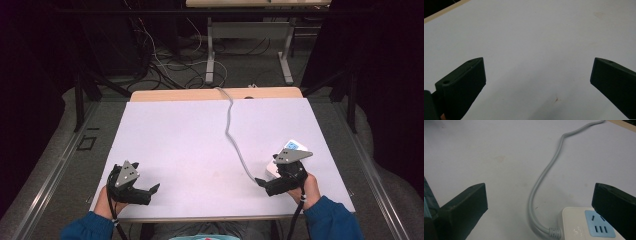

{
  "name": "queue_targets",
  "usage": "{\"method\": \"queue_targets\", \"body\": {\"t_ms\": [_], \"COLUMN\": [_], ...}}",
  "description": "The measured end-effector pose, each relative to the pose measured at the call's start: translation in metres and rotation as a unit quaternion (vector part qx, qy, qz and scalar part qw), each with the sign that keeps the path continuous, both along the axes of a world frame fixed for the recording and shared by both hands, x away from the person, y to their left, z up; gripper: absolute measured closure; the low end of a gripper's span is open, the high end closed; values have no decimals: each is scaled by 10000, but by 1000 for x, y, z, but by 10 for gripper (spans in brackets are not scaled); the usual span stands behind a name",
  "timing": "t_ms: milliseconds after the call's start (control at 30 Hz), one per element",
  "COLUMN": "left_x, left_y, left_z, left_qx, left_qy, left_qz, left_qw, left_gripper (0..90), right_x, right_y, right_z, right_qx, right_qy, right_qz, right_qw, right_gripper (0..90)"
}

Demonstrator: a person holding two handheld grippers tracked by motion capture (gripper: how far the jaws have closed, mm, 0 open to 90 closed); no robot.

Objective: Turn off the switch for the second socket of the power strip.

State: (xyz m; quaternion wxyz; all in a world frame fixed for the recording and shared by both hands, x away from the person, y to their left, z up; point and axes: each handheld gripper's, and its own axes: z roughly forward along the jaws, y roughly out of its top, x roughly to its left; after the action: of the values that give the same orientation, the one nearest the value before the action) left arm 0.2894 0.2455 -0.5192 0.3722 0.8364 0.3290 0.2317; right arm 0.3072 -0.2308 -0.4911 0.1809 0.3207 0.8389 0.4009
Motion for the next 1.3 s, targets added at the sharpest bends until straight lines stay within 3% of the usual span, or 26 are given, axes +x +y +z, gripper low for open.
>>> {"method": "queue_targets", "body": {"t_ms": [467,633,1300], "left_x": [0,1,1], "left_y": [0,0,-1], "left_z": [0,0,-1], "left_qx": [-3,54,-10], "left_qy": [-1,-51,53], "left_qz": [-18,-29,-44], "left_qw": [10000,10000,10000], "left_gripper": [3,3,3], "right_x": [-9,-11,-15], "right_y": [4,4,6], "right_z": [-7,-9,-14], "right_qx": [-115,-132,-199], "right_qy": [78,5,-9], "right_qz": [122,175,190], "right_qw": [9998,9998,9996], "right_gripper": [0,0,0]}}
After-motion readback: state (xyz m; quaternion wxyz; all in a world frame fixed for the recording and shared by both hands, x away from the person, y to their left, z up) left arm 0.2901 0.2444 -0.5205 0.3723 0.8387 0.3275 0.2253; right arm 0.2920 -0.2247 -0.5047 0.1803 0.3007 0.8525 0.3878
